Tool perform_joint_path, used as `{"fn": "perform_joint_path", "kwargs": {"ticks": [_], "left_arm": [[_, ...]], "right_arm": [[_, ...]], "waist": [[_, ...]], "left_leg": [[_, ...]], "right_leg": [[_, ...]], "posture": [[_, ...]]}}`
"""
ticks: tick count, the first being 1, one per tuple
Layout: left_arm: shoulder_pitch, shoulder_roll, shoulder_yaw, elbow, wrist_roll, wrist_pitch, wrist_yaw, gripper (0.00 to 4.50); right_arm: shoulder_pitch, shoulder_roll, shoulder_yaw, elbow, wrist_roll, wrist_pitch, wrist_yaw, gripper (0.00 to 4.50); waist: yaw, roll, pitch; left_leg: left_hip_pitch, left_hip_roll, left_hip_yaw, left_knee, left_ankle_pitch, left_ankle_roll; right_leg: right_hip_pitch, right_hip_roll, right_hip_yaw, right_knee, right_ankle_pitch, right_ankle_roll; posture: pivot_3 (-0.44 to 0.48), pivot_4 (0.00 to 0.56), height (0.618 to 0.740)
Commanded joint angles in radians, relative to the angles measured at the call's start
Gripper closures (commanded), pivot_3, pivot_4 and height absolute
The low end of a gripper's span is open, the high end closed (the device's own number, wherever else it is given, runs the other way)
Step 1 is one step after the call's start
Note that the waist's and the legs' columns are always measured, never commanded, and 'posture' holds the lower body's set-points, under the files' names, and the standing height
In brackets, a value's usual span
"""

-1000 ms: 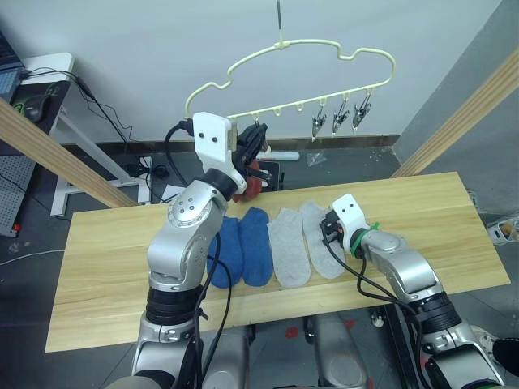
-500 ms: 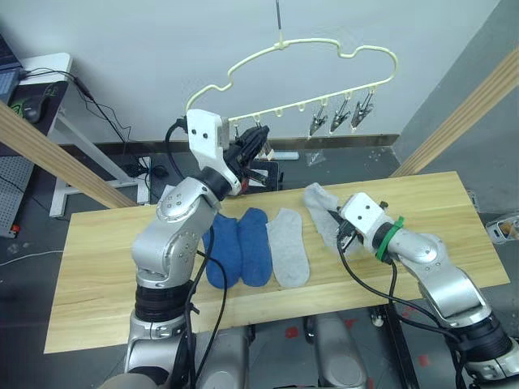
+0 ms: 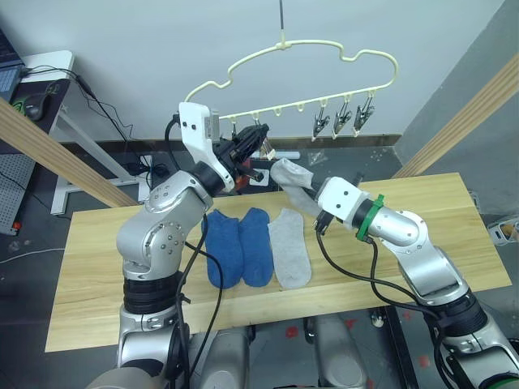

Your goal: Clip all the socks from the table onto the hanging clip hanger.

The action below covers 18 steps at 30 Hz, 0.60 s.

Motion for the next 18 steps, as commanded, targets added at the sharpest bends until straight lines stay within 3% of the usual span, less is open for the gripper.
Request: {"fn": "perform_joint_path", "kwargs": {"ticks": [1, 18], "left_arm": [[0.004, 0.008, 0.008, -0.028, -0.032, 0.005, -0.013, 4.5], [0.023, 0.029, -0.012, -0.037, -0.043, -0.007, -0.041, 4.5]], "right_arm": [[-0.014, 0.011, -0.003, -0.026, -0.014, -0.043, 0.008, 4.49], [-0.058, 0.037, 0.008, 0.013, -0.083, -0.126, 0.043, 4.49]], "waist": [[0.0, 0.0, 0.0], [-0.001, 0.0, 0.0]], "left_leg": [[0.0, 0.0, 0.0, 0.0, 0.0, 0.0], [0.0, 0.0, 0.0, 0.0, 0.0, 0.0]], "right_leg": [[0.0, 0.0, 0.0, 0.0, 0.0, 0.0], [0.0, 0.0, 0.0, 0.001, 0.0, 0.0]], "posture": [[-0.188, 0.388, 0.74], [-0.188, 0.388, 0.74]]}}
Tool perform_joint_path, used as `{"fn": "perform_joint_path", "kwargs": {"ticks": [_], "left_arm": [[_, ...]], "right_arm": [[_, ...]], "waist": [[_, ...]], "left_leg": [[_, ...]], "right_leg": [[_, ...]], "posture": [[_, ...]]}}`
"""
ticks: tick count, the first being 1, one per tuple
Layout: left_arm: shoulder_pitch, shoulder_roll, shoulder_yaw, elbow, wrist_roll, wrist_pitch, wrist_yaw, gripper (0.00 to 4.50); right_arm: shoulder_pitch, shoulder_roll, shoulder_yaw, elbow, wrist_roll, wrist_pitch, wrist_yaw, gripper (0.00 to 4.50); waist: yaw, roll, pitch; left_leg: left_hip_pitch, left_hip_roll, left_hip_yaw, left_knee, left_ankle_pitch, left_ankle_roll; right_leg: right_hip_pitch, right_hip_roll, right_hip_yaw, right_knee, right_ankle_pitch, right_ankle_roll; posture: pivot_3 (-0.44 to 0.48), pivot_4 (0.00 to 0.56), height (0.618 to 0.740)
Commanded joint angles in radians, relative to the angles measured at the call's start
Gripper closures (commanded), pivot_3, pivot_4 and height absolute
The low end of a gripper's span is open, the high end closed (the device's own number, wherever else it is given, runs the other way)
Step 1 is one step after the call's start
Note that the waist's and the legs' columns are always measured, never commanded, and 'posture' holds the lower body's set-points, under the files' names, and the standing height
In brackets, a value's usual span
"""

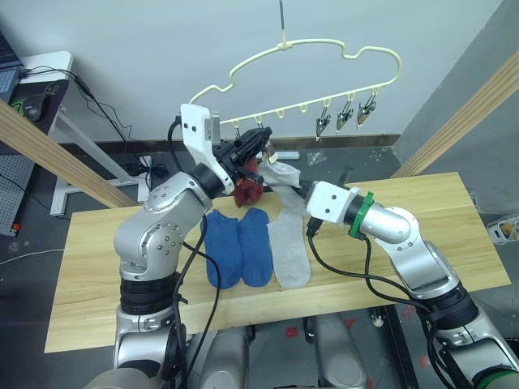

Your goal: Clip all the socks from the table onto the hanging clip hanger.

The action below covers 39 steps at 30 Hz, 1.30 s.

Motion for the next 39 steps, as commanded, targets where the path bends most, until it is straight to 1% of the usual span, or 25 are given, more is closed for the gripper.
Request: {"fn": "perform_joint_path", "kwargs": {"ticks": [1, 12, 24, 29, 30, 31, 34, 36, 39], "left_arm": [[0.016, 0.01, 0.0, -0.037, -0.014, -0.013, -0.017, 4.5], [0.026, 0.036, -0.013, -0.026, 0.008, -0.046, -0.028, 4.5], [0.036, 0.047, -0.041, -0.027, 0.026, -0.072, -0.056, 4.5], [0.054, 0.055, -0.032, -0.045, 0.007, -0.075, -0.072, 4.5], [0.056, 0.058, -0.03, -0.045, 0.007, -0.079, -0.076, 3.8], [0.057, 0.06, -0.028, -0.045, 0.007, -0.082, -0.079, 3.62], [0.058, 0.064, -0.028, -0.051, 0.002, -0.083, -0.084, 2.77], [0.061, 0.068, -0.029, -0.054, 0.003, -0.086, -0.089, 2.13], [0.066, 0.078, -0.029, -0.059, 0.011, -0.095, -0.1, 1.32]], "right_arm": [[-0.01, 0.012, -0.019, -0.017, 0.002, -0.014, 0.0, 4.49], [-0.009, 0.012, -0.045, -0.055, 0.02, -0.031, 0.011, 4.49], [-0.028, 0.059, -0.051, -0.056, 0.029, 0.006, 0.011, 4.49], [-0.033, 0.071, -0.049, -0.042, 0.024, 0.002, 0.014, 4.49], [-0.033, 0.071, -0.049, -0.039, 0.024, 0.0, 0.014, 4.5], [-0.034, 0.072, -0.049, -0.036, 0.025, -0.001, 0.014, 4.5], [-0.039, 0.075, -0.047, -0.025, 0.025, -0.007, 0.015, 4.5], [-0.042, 0.077, -0.044, -0.017, 0.026, -0.008, 0.017, 4.5], [-0.043, 0.077, -0.037, -0.006, 0.029, -0.001, 0.032, 4.5]], "waist": [[0.0, 0.0, 0.0], [0.0, 0.0, 0.0], [-0.001, 0.0, 0.0], [0.0, 0.0, 0.0], [0.0, 0.0, 0.0], [0.0, 0.0, 0.0], [0.0, 0.0, 0.0], [0.0, 0.0, 0.0], [0.0, 0.0, 0.0]], "left_leg": [[0.0, 0.0, 0.0, 0.0, 0.0, 0.0], [0.0, 0.0, 0.0, 0.0, 0.0, 0.0], [0.0, 0.0, 0.0, 0.0, 0.0, 0.0], [0.0, 0.0, 0.0, 0.0, 0.0, 0.0], [0.0, 0.0, 0.0, 0.0, 0.0, 0.0], [0.0, 0.0, 0.0, 0.0, 0.0, 0.0], [0.0, 0.0, 0.0, 0.001, 0.0, 0.0], [0.0, 0.0, 0.0, 0.001, 0.0, 0.0], [0.0, 0.0, 0.0, 0.001, 0.0, 0.0]], "right_leg": [[0.0, 0.0, 0.0, 0.0, 0.0, 0.0], [0.0, 0.0, 0.0, 0.0, 0.0, 0.0], [-0.001, 0.0, 0.0, 0.001, 0.0, 0.0], [-0.001, 0.0, 0.0, 0.001, 0.0, 0.0], [-0.001, 0.0, 0.0, 0.001, 0.0, 0.0], [-0.001, 0.0, 0.0, 0.001, 0.0, 0.0], [-0.001, 0.0, 0.0, 0.001, 0.0, 0.0], [-0.001, 0.0, 0.0, 0.002, 0.0, 0.0], [-0.001, 0.0, 0.0, 0.002, 0.0, 0.0]], "posture": [[-0.188, 0.388, 0.74], [-0.188, 0.384, 0.74], [-0.189, 0.378, 0.74], [-0.179, 0.376, 0.74], [-0.179, 0.376, 0.74], [-0.179, 0.376, 0.74], [-0.174, 0.374, 0.74], [-0.168, 0.372, 0.74], [-0.164, 0.37, 0.74]]}}
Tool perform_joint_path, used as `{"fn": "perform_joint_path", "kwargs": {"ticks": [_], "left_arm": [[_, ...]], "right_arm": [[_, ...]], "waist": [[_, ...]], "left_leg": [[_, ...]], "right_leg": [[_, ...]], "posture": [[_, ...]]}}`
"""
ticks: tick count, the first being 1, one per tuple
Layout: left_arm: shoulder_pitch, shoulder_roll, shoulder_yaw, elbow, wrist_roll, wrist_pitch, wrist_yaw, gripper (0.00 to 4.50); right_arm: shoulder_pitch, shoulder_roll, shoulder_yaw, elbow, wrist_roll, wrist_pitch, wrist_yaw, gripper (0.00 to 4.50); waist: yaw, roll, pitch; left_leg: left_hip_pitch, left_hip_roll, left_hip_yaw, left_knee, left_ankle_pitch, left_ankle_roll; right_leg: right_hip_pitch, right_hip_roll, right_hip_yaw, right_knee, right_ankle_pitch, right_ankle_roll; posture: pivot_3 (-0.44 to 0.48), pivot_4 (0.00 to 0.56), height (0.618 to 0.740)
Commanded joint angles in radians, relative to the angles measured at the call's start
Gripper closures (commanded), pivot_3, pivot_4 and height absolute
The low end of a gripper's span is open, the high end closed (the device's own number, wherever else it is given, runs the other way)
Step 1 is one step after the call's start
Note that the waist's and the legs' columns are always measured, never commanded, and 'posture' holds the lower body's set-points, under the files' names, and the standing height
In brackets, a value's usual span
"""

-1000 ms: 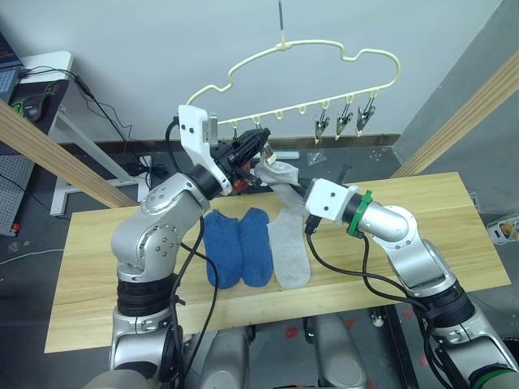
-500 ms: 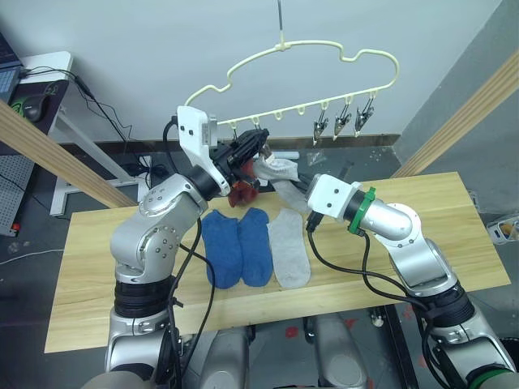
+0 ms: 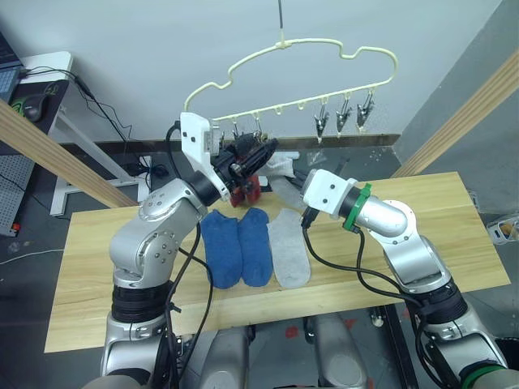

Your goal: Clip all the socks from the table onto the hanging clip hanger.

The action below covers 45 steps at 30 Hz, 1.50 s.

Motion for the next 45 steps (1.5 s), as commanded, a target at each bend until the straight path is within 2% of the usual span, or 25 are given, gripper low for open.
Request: {"fn": "perform_joint_path", "kwargs": {"ticks": [1, 3, 6, 13, 21, 28, 36, 44, 45], "left_arm": [[0.011, 0.017, 0.007, -0.043, 0.0, -0.028, -0.02, 1.1], [0.018, 0.034, 0.01, -0.05, 0.011, -0.04, -0.029, 1.1], [0.037, 0.065, 0.013, -0.064, 0.018, -0.047, -0.046, 1.08], [0.119, 0.163, 0.025, -0.129, 0.025, -0.061, -0.103, 1.08], [0.311, 0.287, 0.073, -0.236, 0.047, -0.101, -0.176, 1.08], [0.458, 0.309, 0.125, -0.264, 0.104, -0.195, -0.185, 1.08], [0.516, 0.306, 0.148, -0.243, 0.158, -0.282, -0.183, 1.08], [0.54, 0.304, 0.14, -0.263, 0.194, -0.322, -0.175, 1.08], [0.539, 0.302, 0.138, -0.262, 0.196, -0.324, -0.174, 1.08]], "right_arm": [[-0.007, 0.005, 0.0, -0.016, 0.022, -0.009, 0.018, 4.5], [-0.005, 0.011, -0.005, -0.013, 0.036, 0.001, 0.024, 4.5], [-0.001, 0.013, -0.014, -0.018, 0.063, 0.037, 0.039, 3.84], [0.058, -0.065, -0.04, -0.108, 0.115, 0.133, 0.116, 1.51], [0.18, -0.197, -0.18, -0.325, 0.286, 0.334, 0.213, 1.51], [0.222, -0.252, -0.311, -0.411, 0.415, 0.459, 0.204, 1.51], [0.239, -0.229, -0.312, -0.451, 0.448, 0.52, 0.114, 1.51], [0.262, -0.178, -0.317, -0.453, 0.484, 0.568, 0.026, 1.51], [0.263, -0.168, -0.312, -0.456, 0.487, 0.573, 0.014, 1.68]], "waist": [[0.0, 0.0, 0.0], [0.0, 0.0, 0.0], [-0.001, 0.0, 0.0], [0.003, 0.0, 0.0], [0.004, 0.002, -0.002], [0.007, 0.002, -0.018], [0.022, 0.002, -0.08], [0.035, 0.002, -0.128], [0.036, 0.002, -0.131]], "left_leg": [[0.0, 0.0, 0.0, 0.0, 0.0, 0.0], [0.0, 0.0, 0.0, 0.0, 0.0, 0.0], [0.0, 0.0, 0.0, 0.0, 0.0, 0.0], [0.0, 0.0, 0.0, 0.0, 0.0, 0.0], [-0.001, 0.0, 0.0, -0.001, 0.0, 0.0], [-0.002, 0.0, 0.0, 0.0, 0.0, 0.0], [-0.001, 0.0, 0.001, 0.0, 0.0, -0.001], [0.002, 0.001, 0.001, 0.001, 0.0, -0.001], [0.002, 0.001, 0.001, 0.001, 0.001, -0.001]], "right_leg": [[0.0, 0.0, 0.0, 0.0, 0.0, 0.0], [0.0, 0.0, 0.0, 0.0, 0.0, 0.0], [-0.001, 0.0, 0.0, 0.0, 0.0, 0.0], [-0.001, 0.0, 0.001, 0.0, 0.0, 0.0], [-0.002, -0.001, 0.001, 0.0, 0.0, 0.0], [-0.003, -0.002, 0.0, 0.0, 0.001, -0.002], [-0.002, -0.001, 0.0, -0.001, 0.001, -0.002], [0.003, 0.0, 0.0, -0.003, 0.001, -0.002], [0.003, 0.0, 0.0, -0.003, 0.001, -0.002]], "posture": [[-0.157, 0.368, 0.74], [-0.155, 0.368, 0.74], [-0.151, 0.37, 0.74], [-0.15, 0.358, 0.74], [-0.148, 0.327, 0.74], [-0.143, 0.266, 0.74], [-0.134, 0.194, 0.74], [-0.112, 0.167, 0.74], [-0.108, 0.162, 0.74]]}}
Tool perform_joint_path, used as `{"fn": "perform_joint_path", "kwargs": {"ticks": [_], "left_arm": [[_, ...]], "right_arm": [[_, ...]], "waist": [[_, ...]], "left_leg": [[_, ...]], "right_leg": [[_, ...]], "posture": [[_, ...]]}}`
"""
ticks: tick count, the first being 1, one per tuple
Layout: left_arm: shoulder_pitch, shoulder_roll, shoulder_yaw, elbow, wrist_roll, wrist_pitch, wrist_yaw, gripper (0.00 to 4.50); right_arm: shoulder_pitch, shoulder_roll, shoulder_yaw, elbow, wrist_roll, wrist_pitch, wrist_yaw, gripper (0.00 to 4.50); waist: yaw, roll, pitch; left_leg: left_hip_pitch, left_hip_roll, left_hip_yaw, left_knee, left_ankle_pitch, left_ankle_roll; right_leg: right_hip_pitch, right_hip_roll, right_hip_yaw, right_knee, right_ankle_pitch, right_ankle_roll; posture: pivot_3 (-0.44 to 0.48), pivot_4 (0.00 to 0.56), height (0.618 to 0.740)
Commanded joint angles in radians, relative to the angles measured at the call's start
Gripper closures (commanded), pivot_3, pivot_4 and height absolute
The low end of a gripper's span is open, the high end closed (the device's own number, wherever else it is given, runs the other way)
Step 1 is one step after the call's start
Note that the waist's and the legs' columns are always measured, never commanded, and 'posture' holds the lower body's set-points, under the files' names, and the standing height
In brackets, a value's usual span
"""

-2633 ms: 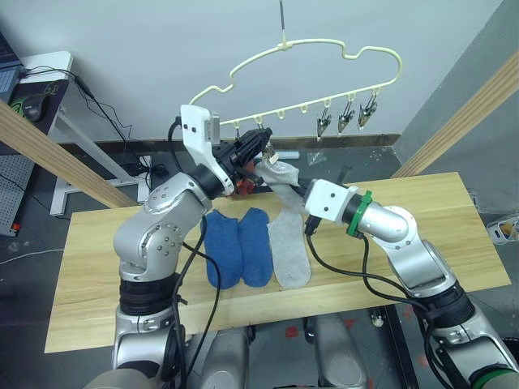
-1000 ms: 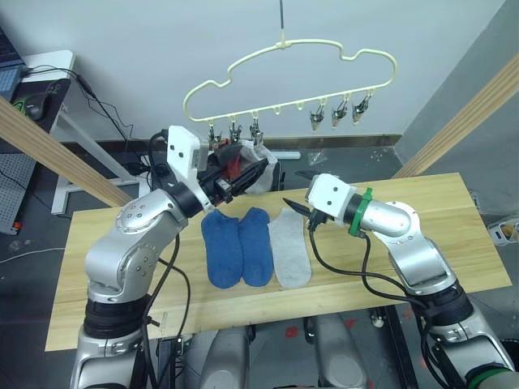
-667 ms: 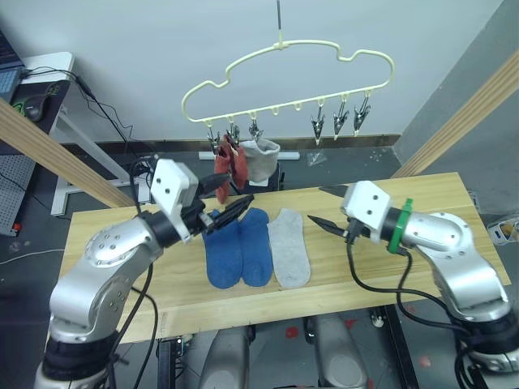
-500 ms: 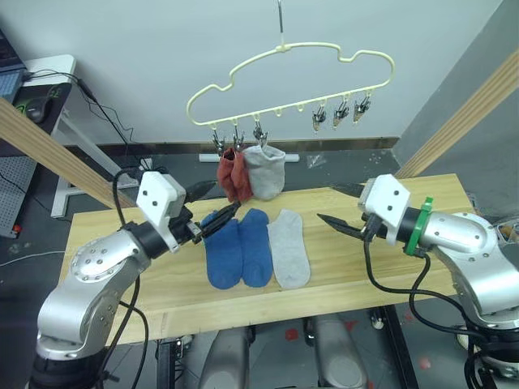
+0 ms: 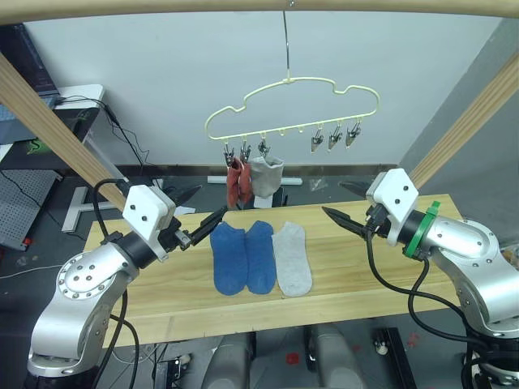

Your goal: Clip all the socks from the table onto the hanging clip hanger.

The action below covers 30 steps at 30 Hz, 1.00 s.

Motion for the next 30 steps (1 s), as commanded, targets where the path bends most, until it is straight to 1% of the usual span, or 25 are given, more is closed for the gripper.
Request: {"fn": "perform_joint_path", "kwargs": {"ticks": [1, 3, 7, 12, 16, 22, 26, 30], "left_arm": [[-0.001, -0.004, 0.006, -0.041, 0.008, -0.029, 0.003, 1.08], [-0.008, -0.009, 0.002, -0.04, 0.01, -0.03, 0.008, 1.08], [-0.02, -0.016, -0.012, -0.047, 0.009, -0.024, 0.01, 1.08], [-0.047, -0.019, -0.032, -0.061, -0.014, 0.003, 0.009, 1.08], [-0.087, -0.016, -0.044, -0.061, -0.02, 0.021, 0.007, 1.08], [-0.14, -0.018, -0.065, -0.05, -0.023, 0.035, -0.002, 1.08], [-0.17, -0.028, -0.07, -0.039, -0.038, 0.051, 0.003, 1.08], [-0.184, -0.047, -0.059, -0.042, -0.07, 0.074, 0.015, 1.08]], "right_arm": [[0.01, 0.026, -0.008, -0.046, 0.025, 0.009, -0.042, 1.89], [0.007, 0.04, 0.001, -0.048, 0.03, 0.015, -0.055, 2.41], [-0.023, 0.083, 0.026, -0.032, 0.016, 0.032, -0.118, 2.41], [-0.087, 0.184, 0.053, 0.012, -0.007, 0.089, -0.238, 2.41], [-0.131, 0.264, 0.046, 0.057, -0.016, 0.141, -0.325, 2.41], [-0.185, 0.314, 0.064, 0.119, -0.014, 0.178, -0.371, 2.41], [-0.235, 0.352, 0.084, 0.203, -0.037, 0.146, -0.4, 2.41], [-0.307, 0.388, 0.068, 0.301, -0.074, 0.127, -0.458, 2.41]], "waist": [[0.001, 0.0, -0.008], [0.001, 0.001, -0.016], [0.001, 0.001, -0.021], [0.001, 0.001, -0.021], [0.0, 0.001, -0.021], [-0.004, 0.002, -0.021], [-0.007, 0.002, -0.021], [-0.009, 0.002, -0.021]], "left_leg": [[0.0, 0.0, 0.0, 0.0, 0.0, 0.0], [0.0, 0.0, 0.0, 0.0, 0.0, 0.0], [0.002, 0.001, 0.0, 0.0, 0.0, 0.0], [0.004, 0.001, 0.0, 0.0, 0.001, -0.002], [0.004, 0.002, -0.001, 0.0, 0.002, -0.002], [0.005, 0.003, -0.001, 0.0, 0.002, -0.002], [0.005, 0.005, 0.0, 0.0, 0.002, -0.002], [0.006, 0.01, 0.001, 0.0, 0.002, -0.002]], "right_leg": [[0.0, 0.0, 0.0, 0.0, 0.0, 0.0], [0.0, 0.0, 0.0, 0.0, 0.0, 0.0], [0.001, 0.001, 0.0, 0.0, 0.0, 0.0], [0.002, 0.002, 0.001, 0.001, 0.001, -0.002], [0.003, 0.003, 0.001, 0.002, 0.001, -0.002], [0.002, 0.005, 0.001, 0.002, 0.001, -0.002], [0.003, 0.007, 0.002, 0.002, 0.002, -0.003], [0.003, 0.012, 0.002, 0.002, 0.003, -0.006]], "posture": [[-0.107, 0.16, 0.74], [-0.105, 0.16, 0.74], [-0.105, 0.172, 0.74], [-0.108, 0.181, 0.74], [-0.106, 0.189, 0.74], [-0.113, 0.209, 0.74], [-0.12, 0.225, 0.74], [-0.123, 0.24, 0.74]]}}
